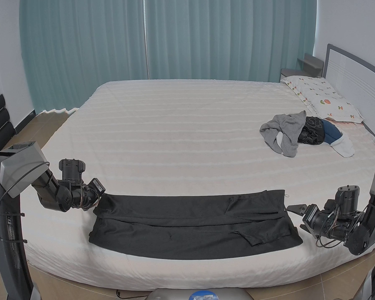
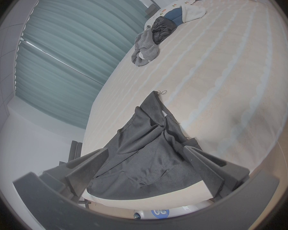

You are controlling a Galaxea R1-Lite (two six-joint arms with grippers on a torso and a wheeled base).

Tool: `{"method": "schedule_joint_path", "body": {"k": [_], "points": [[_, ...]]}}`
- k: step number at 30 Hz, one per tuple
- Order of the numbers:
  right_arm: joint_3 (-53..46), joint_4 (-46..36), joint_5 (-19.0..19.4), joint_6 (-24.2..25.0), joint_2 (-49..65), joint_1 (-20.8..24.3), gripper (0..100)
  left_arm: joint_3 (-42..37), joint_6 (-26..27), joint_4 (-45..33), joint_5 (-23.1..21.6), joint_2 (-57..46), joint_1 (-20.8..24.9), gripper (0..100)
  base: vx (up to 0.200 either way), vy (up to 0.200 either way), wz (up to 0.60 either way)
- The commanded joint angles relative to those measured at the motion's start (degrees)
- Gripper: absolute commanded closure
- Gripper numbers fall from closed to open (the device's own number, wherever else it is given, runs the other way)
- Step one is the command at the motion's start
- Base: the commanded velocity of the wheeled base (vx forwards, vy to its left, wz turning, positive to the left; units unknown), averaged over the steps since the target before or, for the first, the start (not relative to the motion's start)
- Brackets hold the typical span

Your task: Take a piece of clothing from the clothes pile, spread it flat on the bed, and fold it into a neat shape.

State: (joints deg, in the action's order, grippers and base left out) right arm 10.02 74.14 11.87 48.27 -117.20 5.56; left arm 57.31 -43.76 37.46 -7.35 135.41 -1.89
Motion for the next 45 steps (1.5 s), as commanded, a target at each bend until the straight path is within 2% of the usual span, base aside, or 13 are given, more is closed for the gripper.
{"method": "schedule_joint_path", "body": {"k": [1,9,18,19,27,30,34,35,36,37,42,45], "points": [[-0.3,0.0,0.0,0.0,0.3,0.2,0,-0.2,-0.7,0.1,0.8,0.3,-0.3,100,0.0,0.0,0.0],[-0.3,-0.1,0.1,0.0,0.1,0.2,0,-0.6,-3.8,5.0,1.7,0.7,-0.2,100,0.0,0.0,0.0],[-0.3,-0.3,0.1,0.1,0.2,0.3,0,-0.6,-5.0,5.1,1.6,0.4,-0.3,100,0.0,0.0,0.0],[-0.3,-0.3,0.1,0.1,0.2,0.3,0,-0.7,-5.0,5.0,1.6,0.4,-0.3,0,0.0,0.0,0.0],[0.8,-2.0,0.0,-0.1,5.8,0.3,0,-2.6,-6.2,5.3,1.6,-0.4,-0.9,0,0.0,0.0,0.0],[2.4,-5.6,0.0,-0.2,8.0,0.6,0,-5.2,-7.6,5.3,0.8,-3.5,-1.6,0,0.0,0.0,0.0],[8.2,-17.5,-0.6,0.2,10.6,3.1,0,-11.9,-8.8,5.4,-2.7,-9.3,-2.6,0,0.0,0.0,0.0],[8.2,-17.5,-0.6,0.2,10.6,3.1,0,-11.9,-8.8,5.4,-2.7,-9.3,-2.6,0,0.0,0.0,0.0],[8.9,-20.7,-1.7,0.7,11.1,5.3,0,-14.9,-8.8,5.7,-3.4,-10.6,-2.5,0,0.0,0.0,0.0],[8.8,-20.8,-1.9,0.9,11.1,5.5,0,-15.4,-8.8,5.7,-3.5,-10.8,-2.5,0,0.0,0.0,0.0],[8.0,-21.1,-3.8,10.8,7.2,9.8,0,-19.9,-9.8,7.1,-7.2,-12.3,-2.2,0,0.0,0.0,0.0],[8.0,-19.7,-4.3,11.8,2.5,10.0,0,-20.0,-9.8,7.4,-8.0,-11.8,-2.2,0,0.0,0.0,0.0]]}}
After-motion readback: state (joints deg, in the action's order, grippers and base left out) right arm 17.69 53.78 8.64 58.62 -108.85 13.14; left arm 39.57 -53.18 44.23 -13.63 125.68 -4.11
